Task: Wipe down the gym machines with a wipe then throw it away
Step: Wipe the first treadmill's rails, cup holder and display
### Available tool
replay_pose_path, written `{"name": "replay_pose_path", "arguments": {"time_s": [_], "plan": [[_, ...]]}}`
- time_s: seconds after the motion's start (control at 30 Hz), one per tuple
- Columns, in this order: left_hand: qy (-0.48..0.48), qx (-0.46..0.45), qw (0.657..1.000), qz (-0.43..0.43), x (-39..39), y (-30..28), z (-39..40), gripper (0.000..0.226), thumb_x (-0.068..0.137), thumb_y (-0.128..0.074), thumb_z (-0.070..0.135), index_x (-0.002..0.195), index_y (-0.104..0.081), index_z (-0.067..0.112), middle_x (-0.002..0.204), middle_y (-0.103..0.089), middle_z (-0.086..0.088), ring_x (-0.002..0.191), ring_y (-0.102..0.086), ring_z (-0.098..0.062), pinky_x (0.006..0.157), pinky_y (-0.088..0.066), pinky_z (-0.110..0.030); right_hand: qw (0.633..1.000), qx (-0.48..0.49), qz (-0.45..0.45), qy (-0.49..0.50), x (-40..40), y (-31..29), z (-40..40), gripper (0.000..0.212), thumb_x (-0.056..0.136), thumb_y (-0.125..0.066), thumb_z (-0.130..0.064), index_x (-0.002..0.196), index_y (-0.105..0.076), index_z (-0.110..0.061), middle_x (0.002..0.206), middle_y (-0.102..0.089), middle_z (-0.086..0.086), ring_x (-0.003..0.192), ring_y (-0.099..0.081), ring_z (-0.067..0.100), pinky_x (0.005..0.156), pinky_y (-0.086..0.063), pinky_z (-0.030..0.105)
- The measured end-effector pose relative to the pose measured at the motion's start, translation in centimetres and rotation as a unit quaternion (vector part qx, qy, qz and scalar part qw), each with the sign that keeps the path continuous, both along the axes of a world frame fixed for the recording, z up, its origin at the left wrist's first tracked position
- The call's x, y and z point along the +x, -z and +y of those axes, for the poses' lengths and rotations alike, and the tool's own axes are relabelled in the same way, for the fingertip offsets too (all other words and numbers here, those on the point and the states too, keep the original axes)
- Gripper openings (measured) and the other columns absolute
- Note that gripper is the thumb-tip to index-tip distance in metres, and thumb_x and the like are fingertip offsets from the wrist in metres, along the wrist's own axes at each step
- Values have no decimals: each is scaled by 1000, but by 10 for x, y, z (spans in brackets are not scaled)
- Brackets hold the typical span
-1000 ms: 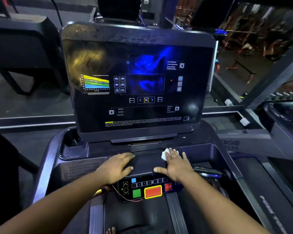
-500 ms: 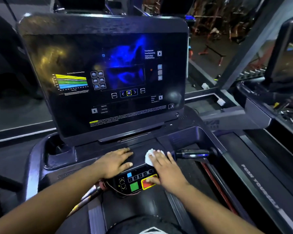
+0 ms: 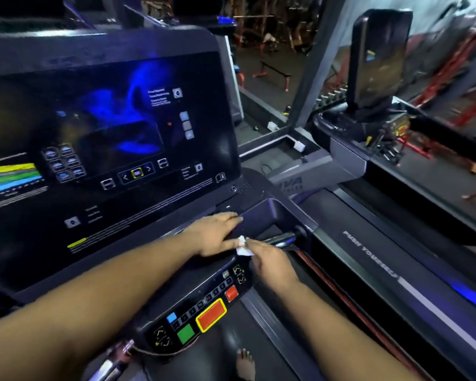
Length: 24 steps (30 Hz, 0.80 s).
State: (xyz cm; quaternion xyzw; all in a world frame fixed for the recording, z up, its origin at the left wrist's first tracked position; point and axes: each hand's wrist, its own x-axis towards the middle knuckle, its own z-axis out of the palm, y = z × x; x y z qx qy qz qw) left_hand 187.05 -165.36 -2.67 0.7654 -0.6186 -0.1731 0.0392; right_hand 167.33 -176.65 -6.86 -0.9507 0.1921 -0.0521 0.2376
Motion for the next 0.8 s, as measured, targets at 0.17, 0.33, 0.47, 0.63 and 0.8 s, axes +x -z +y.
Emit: {"name": "replay_pose_path", "arguments": {"time_s": [0.17,0.33,0.47,0.63,0.8], "plan": [[-10,7,999,29,-3,15,-25,83,99,-40,67,163,-19,20,170,-16,-5,155,-21,-22,124,-25,-39,996,-20,-1,89,-3,31,-27,57,88,-72,-21,142,-57,-33,151,-51,-10,138,-49,8,113,-41,26],[1,13,997,79,-18,43,-6,93,90,-31,80,163,-19,23,171,-14,0,156,-18,-17,124,-23,-37,999,-1,33,9,0,47,-44,53,98,-57,-9,150,-49,-18,158,-42,3,149,-34,20,121,-6,20],[-60,-19,988,138,-20,61,22,110,78,-21,97,163,-20,26,171,-10,9,156,-12,-9,126,-20,-38,998,-5,0,-57,-10,53,-46,50,105,-44,-25,153,-42,-11,160,-39,7,152,-27,23,127,-9,34],[-131,-19,979,154,-31,70,29,111,76,-20,99,163,-14,30,168,-1,17,153,1,-2,129,-5,-42,995,-39,-16,-96,-25,65,-65,72,102,-30,-62,159,-30,-17,166,-21,0,155,-5,10,127,-6,35],[-132,9,986,99,-40,65,-11,122,71,-15,101,164,-12,23,172,-2,4,157,5,-10,128,5,-46,999,-18,-10,25,-32,80,-89,95,92,-22,-80,161,-21,-15,169,-12,5,157,3,20,126,2,39]]}}
